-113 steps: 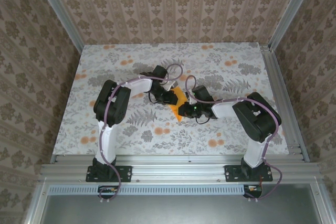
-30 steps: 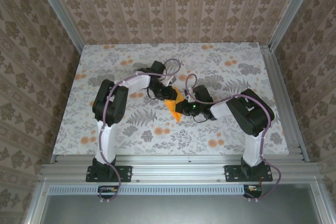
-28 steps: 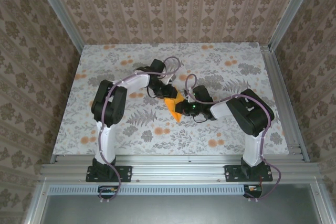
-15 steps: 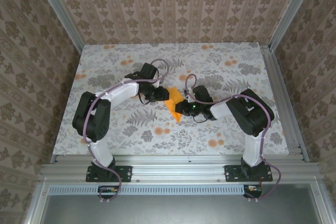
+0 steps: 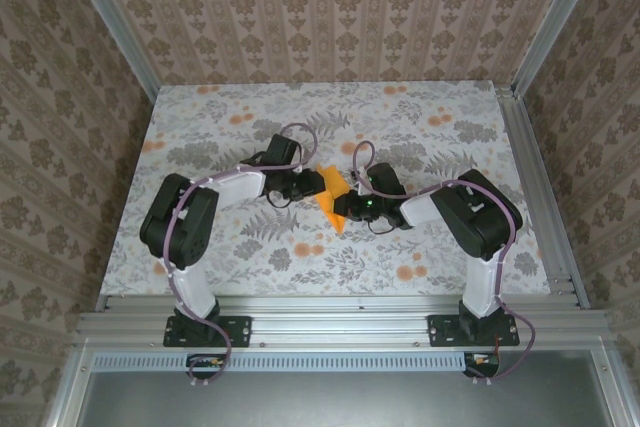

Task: Fold a paper plane with a square sheet of paper (pick it up from the middle)
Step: Fourth fold the wing at the center of the table.

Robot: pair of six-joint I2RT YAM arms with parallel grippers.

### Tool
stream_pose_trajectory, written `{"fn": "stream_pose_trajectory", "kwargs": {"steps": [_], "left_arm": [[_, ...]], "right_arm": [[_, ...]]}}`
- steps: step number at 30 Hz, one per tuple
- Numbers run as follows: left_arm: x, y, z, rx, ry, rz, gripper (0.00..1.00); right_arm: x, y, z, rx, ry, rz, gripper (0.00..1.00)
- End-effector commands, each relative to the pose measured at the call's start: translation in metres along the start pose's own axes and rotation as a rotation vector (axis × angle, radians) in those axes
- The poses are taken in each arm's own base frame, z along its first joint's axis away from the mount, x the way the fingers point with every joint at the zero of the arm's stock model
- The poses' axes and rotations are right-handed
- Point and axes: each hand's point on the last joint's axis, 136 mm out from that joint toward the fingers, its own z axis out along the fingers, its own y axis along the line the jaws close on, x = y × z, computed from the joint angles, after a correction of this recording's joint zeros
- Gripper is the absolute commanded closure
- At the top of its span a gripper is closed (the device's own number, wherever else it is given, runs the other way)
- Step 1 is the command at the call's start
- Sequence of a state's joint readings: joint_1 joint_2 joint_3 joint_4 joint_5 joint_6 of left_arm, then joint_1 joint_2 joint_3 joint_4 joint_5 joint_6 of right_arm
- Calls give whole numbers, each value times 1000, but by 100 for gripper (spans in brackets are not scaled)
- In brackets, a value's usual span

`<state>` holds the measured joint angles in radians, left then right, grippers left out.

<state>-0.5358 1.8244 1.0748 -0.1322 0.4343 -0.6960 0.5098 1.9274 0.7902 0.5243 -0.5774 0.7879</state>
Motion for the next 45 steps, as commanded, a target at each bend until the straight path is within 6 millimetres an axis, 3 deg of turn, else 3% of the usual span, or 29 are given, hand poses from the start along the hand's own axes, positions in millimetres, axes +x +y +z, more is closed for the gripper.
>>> {"fn": "stream_pose_trajectory", "kwargs": {"steps": [1, 9, 25, 31, 39, 45], "left_arm": [[2, 5, 7, 9, 15, -28, 70], [10, 23, 3, -89, 32, -13, 68], [21, 36, -4, -156, 56, -1, 66], [8, 9, 8, -4, 24, -18, 66], [7, 10, 8, -12, 28, -9, 74], [5, 11, 6, -25, 27, -2, 92]], "right_arm": [[33, -29, 5, 93, 98, 61, 85], [34, -30, 5, 94, 98, 62, 85], [38, -33, 5, 95, 100, 69, 85], [39, -32, 4, 93, 103, 68, 85], [39, -33, 4, 91, 101, 67, 85], [38, -32, 3, 93, 105, 63, 85]]}}
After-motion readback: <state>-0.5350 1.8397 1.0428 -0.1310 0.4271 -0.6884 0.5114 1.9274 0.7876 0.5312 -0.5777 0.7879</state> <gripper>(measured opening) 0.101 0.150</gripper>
